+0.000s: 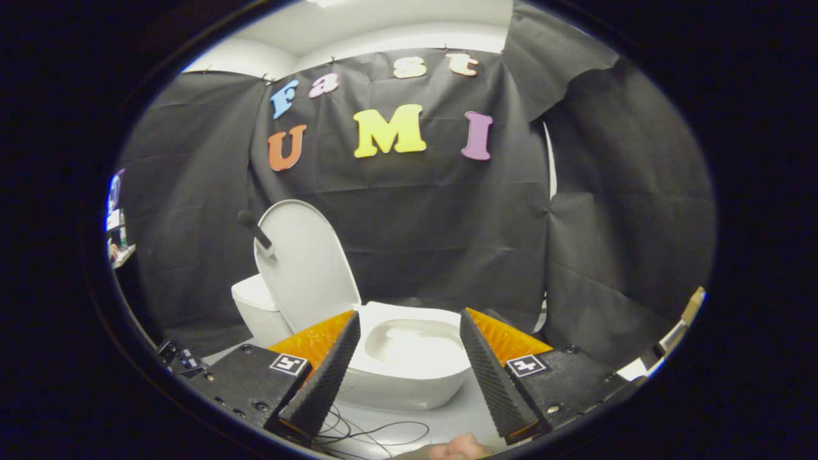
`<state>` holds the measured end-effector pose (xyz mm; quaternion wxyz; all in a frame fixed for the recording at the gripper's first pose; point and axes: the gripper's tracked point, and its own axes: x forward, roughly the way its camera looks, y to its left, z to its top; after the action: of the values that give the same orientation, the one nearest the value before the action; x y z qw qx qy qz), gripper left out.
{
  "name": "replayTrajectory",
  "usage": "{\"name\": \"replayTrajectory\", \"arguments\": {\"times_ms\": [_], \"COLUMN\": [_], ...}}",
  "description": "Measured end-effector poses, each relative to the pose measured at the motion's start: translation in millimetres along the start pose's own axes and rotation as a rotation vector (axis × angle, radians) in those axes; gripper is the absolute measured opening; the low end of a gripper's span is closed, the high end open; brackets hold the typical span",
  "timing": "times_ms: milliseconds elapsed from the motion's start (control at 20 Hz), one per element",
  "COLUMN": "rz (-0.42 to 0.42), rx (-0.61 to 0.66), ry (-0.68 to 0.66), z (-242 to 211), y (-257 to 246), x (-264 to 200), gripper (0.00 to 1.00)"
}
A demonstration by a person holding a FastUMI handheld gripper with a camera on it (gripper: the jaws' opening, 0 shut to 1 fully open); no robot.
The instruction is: Open the toilet lid.
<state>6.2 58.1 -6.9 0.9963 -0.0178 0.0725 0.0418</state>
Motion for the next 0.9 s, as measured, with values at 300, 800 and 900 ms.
{"name": "replayTrajectory", "arguments": {"times_ms": [300, 800, 900], "rz": [-0.04, -0.015, -0.023], "rx": [0.061, 0.047, 0.028], "ry": [-0.03, -0.094, -0.087], "z": [-7.1, 6.6, 2.2], "y": [-23.7, -10.5, -10.9], "x": [1.9, -5.1, -4.8], "gripper": [0.98, 0.99, 1.0]}}
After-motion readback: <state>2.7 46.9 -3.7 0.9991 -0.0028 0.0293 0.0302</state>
